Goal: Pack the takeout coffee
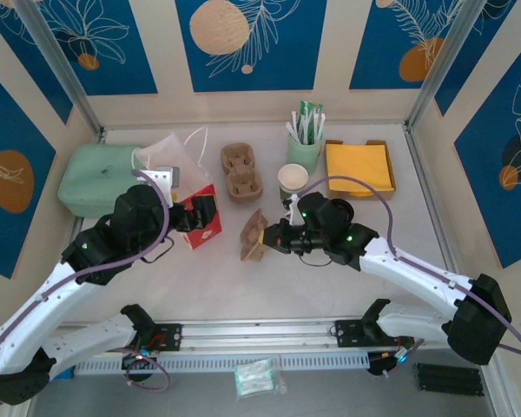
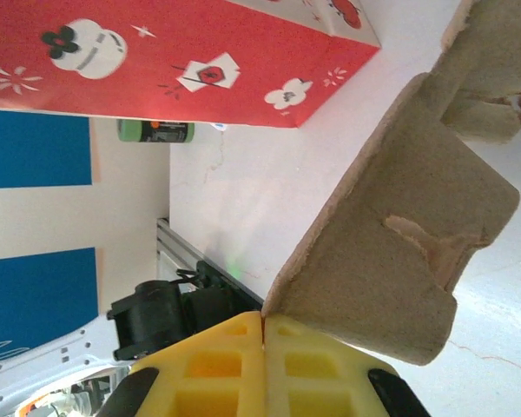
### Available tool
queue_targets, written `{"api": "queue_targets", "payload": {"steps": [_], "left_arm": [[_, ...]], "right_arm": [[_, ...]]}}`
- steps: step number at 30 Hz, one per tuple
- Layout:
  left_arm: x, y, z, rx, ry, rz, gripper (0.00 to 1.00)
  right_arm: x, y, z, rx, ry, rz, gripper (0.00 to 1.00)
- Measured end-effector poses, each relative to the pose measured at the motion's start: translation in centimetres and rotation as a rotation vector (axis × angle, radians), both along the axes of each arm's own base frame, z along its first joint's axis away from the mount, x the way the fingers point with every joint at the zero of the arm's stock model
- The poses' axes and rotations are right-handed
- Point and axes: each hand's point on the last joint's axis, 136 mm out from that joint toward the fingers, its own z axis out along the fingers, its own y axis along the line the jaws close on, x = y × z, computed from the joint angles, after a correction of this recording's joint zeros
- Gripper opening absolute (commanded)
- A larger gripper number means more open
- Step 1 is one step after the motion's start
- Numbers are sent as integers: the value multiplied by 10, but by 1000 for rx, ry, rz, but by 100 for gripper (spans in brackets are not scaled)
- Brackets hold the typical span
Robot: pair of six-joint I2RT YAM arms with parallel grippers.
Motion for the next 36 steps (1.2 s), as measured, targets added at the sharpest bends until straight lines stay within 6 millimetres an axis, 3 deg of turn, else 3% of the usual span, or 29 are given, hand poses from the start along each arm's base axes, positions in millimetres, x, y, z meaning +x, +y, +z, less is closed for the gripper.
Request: {"api": "queue_targets", "payload": {"steps": [8, 13, 18, 23, 28, 33, 36], "left_arm": [[0, -4, 4, -24, -6, -10, 100], [0, -5, 4, -29, -6, -17, 99], [0, -6, 5, -32, -6, -20, 99], [-1, -8, 7, -42, -9, -31, 99], [-2, -10, 7, -47, -6, -44, 99], [-5, -9, 11, -60, -14, -51, 99], [-9, -6, 15, -70, -26, -51, 99]], "right_arm": [[-12, -11, -39, -62, 59, 4, 2], [-14, -20, -56, -107, 73, -4, 17], [-14, -29, -72, -166, 93, -9, 42], [-19, -39, -80, -229, 107, 6, 55], [-16, -45, -63, -295, 69, 26, 59], [7, -35, -15, -351, -57, 71, 65], [23, -27, -5, -420, -98, 106, 70]]}}
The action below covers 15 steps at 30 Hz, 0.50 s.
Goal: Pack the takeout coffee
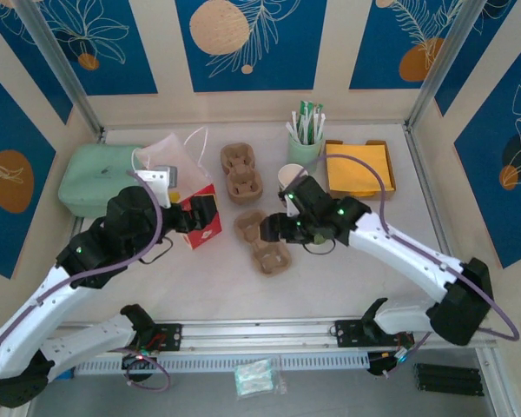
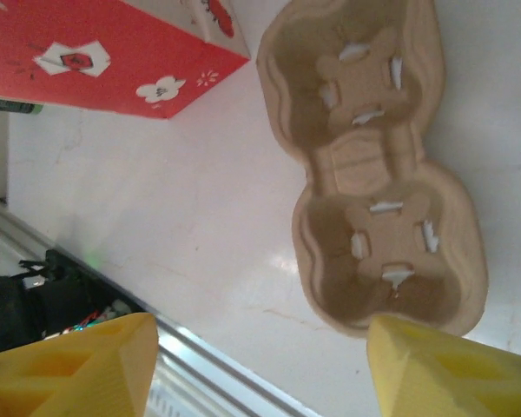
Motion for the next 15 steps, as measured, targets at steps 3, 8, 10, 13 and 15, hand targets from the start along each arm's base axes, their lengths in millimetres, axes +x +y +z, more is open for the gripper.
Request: {"api": "queue_targets", "payload": {"steps": [3, 8, 10, 13, 15], "left_arm": [[-4, 5, 4, -10, -12, 2, 100], [-11, 16, 6, -10, -23, 21, 99], [-13, 20, 6, -7, -26, 30, 99], [-16, 26, 3, 1, -26, 44, 99], [-17, 30, 1, 6, -25, 52, 99]], "right_arm": [[8, 6, -9, -88, -6, 44, 78], [11, 13, -27, -228, -32, 118, 97], [13, 17, -28, -274, -74, 146, 99], [16, 30, -22, -319, -157, 205, 99], [14, 38, -19, -336, -208, 256, 99]]}}
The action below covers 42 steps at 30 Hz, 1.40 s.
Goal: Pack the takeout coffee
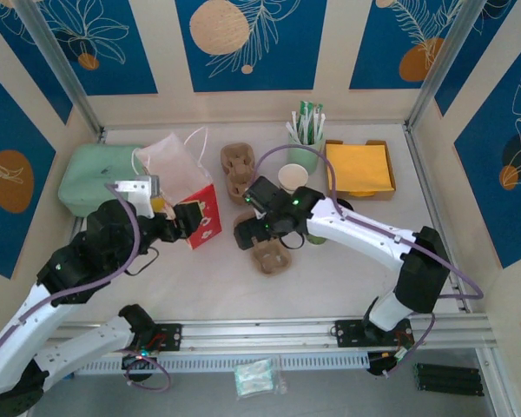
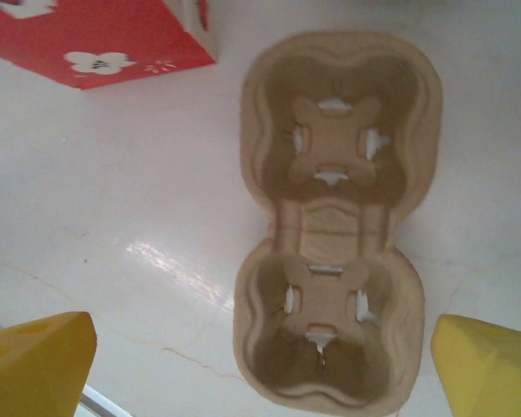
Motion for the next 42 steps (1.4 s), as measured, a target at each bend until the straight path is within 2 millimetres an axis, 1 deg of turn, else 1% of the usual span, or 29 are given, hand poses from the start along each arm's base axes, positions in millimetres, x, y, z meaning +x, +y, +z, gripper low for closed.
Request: {"api": "queue_targets", "payload": {"steps": [3, 5, 9, 13, 14, 17, 20, 23, 26, 34, 38, 42], "left_arm": [[-3, 5, -1, 4, -1, 9, 99], [-4, 7, -2, 5, -2, 13, 99], [-5, 9, -3, 3, 1, 19, 99], [-5, 9, -5, 1, 11, 23, 100], [-5, 9, -6, 2, 12, 24, 99], [-5, 10, -6, 3, 15, 24, 99], [-5, 10, -6, 2, 15, 24, 100], [-5, 10, -6, 2, 16, 25, 100], [-5, 10, -6, 2, 15, 25, 99], [-5, 10, -6, 2, 16, 25, 99], [-5, 9, -6, 3, 16, 25, 99], [-5, 9, -7, 4, 18, 25, 99]], "right_arm": [[-2, 7, 3, -15, -30, 59, 99], [1, 8, 3, -20, -39, 70, 99], [12, 2, 0, -27, -36, 39, 99], [17, -3, -7, -34, -28, 30, 98], [16, -3, -9, -33, -20, 35, 93], [15, 0, -19, -32, 18, 43, 81], [16, 1, -33, -39, 67, 40, 72], [17, 0, -47, -57, 106, 32, 67], [19, -3, -58, -78, 126, 20, 65], [18, -9, -79, -115, 171, -17, 52], [18, -13, -87, -128, 185, -28, 52], [20, -14, -89, -131, 184, -34, 52]]}}
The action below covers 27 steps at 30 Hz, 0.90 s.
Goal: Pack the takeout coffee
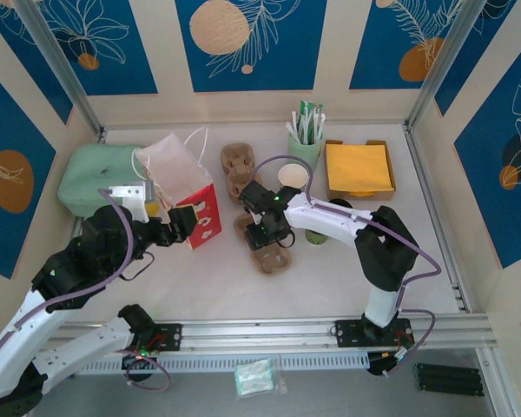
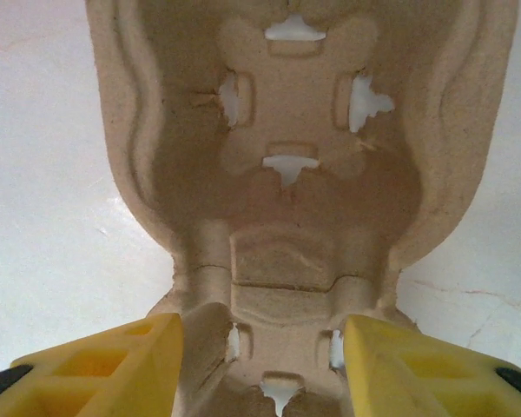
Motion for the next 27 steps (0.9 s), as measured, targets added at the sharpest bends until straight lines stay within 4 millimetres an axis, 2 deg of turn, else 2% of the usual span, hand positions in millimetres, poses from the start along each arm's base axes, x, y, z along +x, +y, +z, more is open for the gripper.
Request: {"api": "queue_targets", "payload": {"steps": [16, 27], "left_arm": [[3, -3, -4, 12, 12, 0, 99], [3, -3, -4, 12, 13, 0, 99]], "right_arm": [[2, -4, -16, -36, 23, -8, 53], [4, -5, -20, -43, 28, -14, 51]]}}
